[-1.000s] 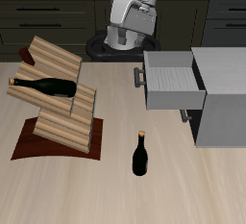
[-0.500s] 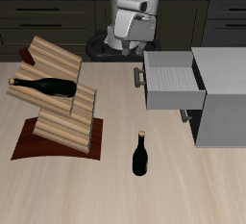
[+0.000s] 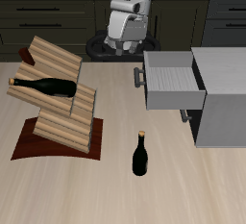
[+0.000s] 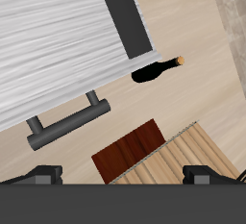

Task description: Place the wine bottle from the drawer onto the top layer of the wine rack and close the drawer

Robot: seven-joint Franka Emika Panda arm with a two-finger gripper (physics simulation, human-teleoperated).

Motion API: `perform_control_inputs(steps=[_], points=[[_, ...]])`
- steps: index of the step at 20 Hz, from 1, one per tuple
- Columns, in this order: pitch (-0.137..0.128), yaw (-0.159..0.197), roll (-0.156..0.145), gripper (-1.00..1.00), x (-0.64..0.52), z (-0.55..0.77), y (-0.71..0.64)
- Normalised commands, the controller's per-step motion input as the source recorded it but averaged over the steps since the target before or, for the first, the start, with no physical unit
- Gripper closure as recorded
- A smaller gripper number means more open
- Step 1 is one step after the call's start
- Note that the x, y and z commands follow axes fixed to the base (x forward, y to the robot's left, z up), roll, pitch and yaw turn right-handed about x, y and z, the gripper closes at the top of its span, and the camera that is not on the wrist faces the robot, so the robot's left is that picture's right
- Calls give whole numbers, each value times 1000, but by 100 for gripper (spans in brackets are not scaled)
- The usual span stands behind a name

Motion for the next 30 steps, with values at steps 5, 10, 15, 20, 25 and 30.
perform_control_inputs(steps=[5,10,15,20,25,30], points=[[21,-25,-20,-100,9,-242,-167],[-12,-19,-25,-100,146,-130,-95],[-1,0,-17,-100,131,-176,-57],[17,-12,-8,-100,173,-325,35],[-6,12,1,-100,120,-243,140],[-12,-25,48,-100,107,-157,249]])
